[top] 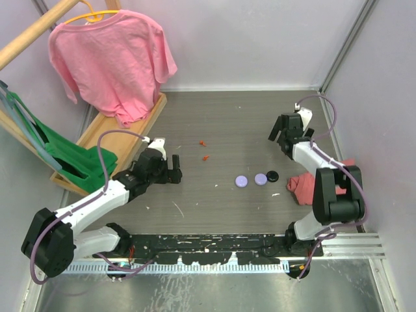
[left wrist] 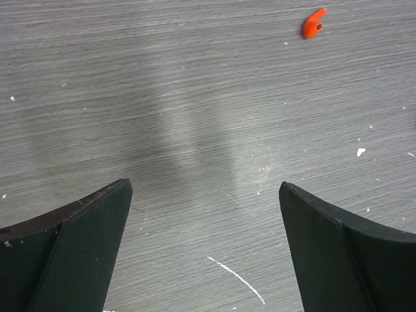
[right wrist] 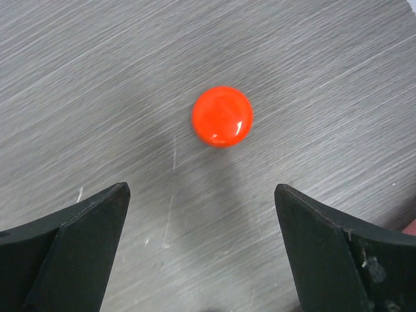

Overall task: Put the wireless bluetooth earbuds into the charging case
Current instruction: Pick up the charging case at the center of the board.

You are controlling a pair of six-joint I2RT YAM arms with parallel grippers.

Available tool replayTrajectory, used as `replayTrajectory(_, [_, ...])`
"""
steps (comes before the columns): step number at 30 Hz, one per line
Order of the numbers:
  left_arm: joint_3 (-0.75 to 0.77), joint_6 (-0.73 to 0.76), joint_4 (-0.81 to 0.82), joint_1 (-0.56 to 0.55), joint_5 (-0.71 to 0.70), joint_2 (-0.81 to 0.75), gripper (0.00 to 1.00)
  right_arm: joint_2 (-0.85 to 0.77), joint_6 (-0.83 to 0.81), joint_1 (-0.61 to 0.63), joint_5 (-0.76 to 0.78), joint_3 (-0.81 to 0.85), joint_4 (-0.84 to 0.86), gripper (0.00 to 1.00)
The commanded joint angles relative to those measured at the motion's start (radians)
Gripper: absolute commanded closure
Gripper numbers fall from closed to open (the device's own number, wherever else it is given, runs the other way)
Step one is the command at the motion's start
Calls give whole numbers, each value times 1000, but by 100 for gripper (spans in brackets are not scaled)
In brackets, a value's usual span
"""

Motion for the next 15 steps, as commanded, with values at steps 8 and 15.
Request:
replayTrajectory(8, [-8,23,80,5,-61,-11,2,281,90,-73,98,242,-50,11])
replayTrajectory(15, [-8,23,65,4,-68,-32,2,385,89,-97,46,309,-89,23])
